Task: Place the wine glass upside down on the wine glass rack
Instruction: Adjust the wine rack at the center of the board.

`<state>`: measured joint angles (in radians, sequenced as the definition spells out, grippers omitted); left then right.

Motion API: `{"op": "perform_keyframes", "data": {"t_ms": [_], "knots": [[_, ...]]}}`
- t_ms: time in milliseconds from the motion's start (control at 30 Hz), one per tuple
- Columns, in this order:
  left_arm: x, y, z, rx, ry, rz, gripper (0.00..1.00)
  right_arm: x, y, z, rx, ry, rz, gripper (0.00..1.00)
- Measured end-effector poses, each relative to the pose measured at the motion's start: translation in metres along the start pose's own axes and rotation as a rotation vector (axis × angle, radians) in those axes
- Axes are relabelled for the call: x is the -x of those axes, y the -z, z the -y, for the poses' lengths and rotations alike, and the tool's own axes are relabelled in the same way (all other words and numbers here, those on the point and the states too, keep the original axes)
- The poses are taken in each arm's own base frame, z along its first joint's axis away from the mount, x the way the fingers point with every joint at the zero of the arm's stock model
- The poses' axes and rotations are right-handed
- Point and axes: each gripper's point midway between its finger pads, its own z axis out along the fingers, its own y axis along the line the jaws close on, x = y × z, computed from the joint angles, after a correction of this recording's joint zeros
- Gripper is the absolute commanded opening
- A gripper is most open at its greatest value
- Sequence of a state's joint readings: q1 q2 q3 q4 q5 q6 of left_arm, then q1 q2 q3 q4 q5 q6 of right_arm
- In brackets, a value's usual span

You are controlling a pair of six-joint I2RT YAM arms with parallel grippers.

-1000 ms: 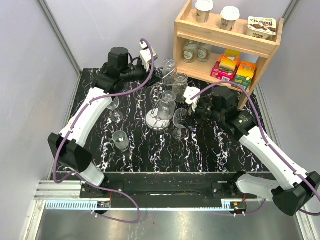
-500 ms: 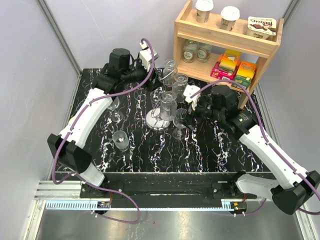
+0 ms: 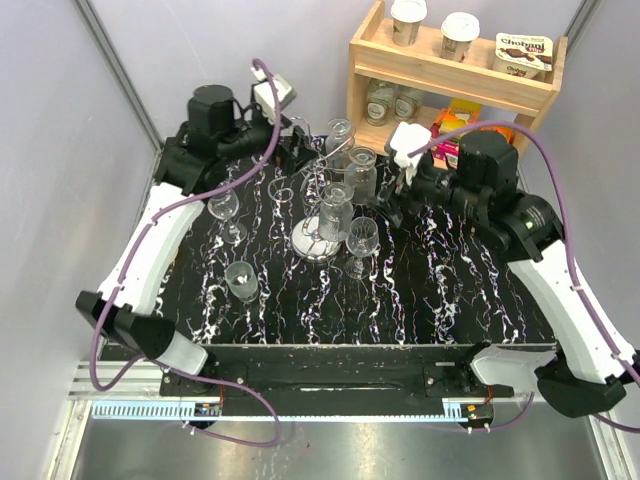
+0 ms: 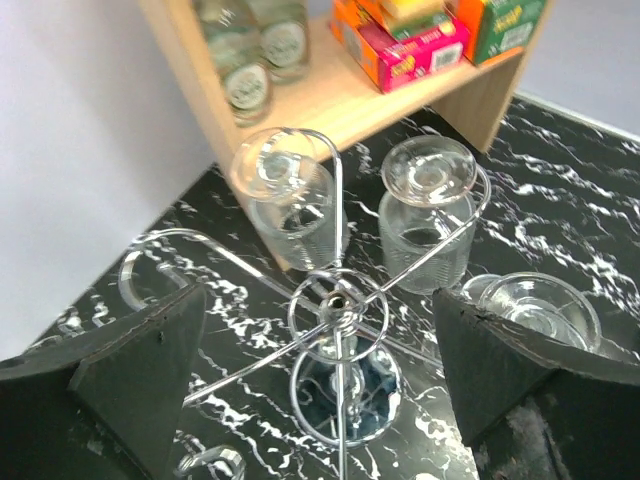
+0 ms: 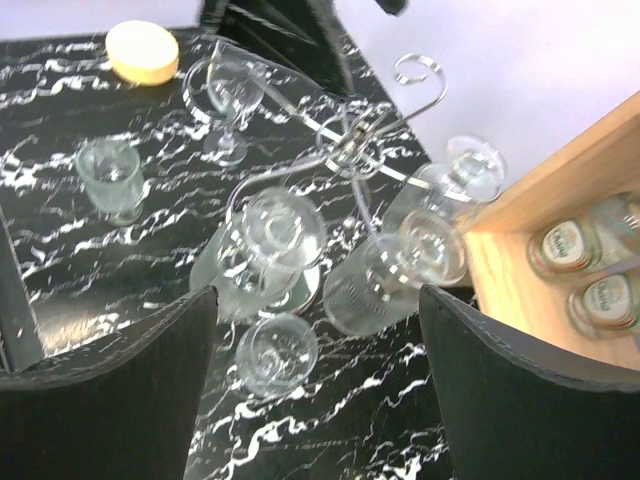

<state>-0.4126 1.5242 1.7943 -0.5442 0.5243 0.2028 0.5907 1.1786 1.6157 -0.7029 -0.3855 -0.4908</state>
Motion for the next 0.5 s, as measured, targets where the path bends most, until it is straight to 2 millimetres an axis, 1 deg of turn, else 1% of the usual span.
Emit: {"op": "perform_keyframes", "data": {"t_ms": [67,133,233,300,367,433,500], "knots": [[0.018,0.017,-0.006,0.05,-0.01,0.041,0.99,0.014,-0.005,0.011,-0.026,-0.007,0.02,0.85],[0.036,0.039,-0.01,0.107,-0.021,0.082,0.99,0.021,-0.019,0.023,-0.047,-0.025,0.028,0.83],[0.057,0.069,-0.013,0.183,-0.032,0.141,0.99,0.02,-0.045,0.035,-0.054,-0.06,0.015,0.81],[0.067,0.091,-0.017,0.243,-0.039,0.184,0.99,0.015,-0.068,0.044,-0.058,-0.09,0.0,0.81],[0.069,0.106,-0.018,0.288,-0.039,0.205,0.99,0.01,-0.087,0.049,-0.055,-0.119,-0.011,0.8],[0.066,0.121,-0.02,0.332,-0.037,0.214,0.99,0.006,-0.102,0.052,-0.051,-0.149,-0.017,0.8],[0.061,0.132,-0.024,0.367,-0.034,0.215,0.99,0.004,-0.117,0.054,-0.05,-0.176,-0.016,0.8]]}}
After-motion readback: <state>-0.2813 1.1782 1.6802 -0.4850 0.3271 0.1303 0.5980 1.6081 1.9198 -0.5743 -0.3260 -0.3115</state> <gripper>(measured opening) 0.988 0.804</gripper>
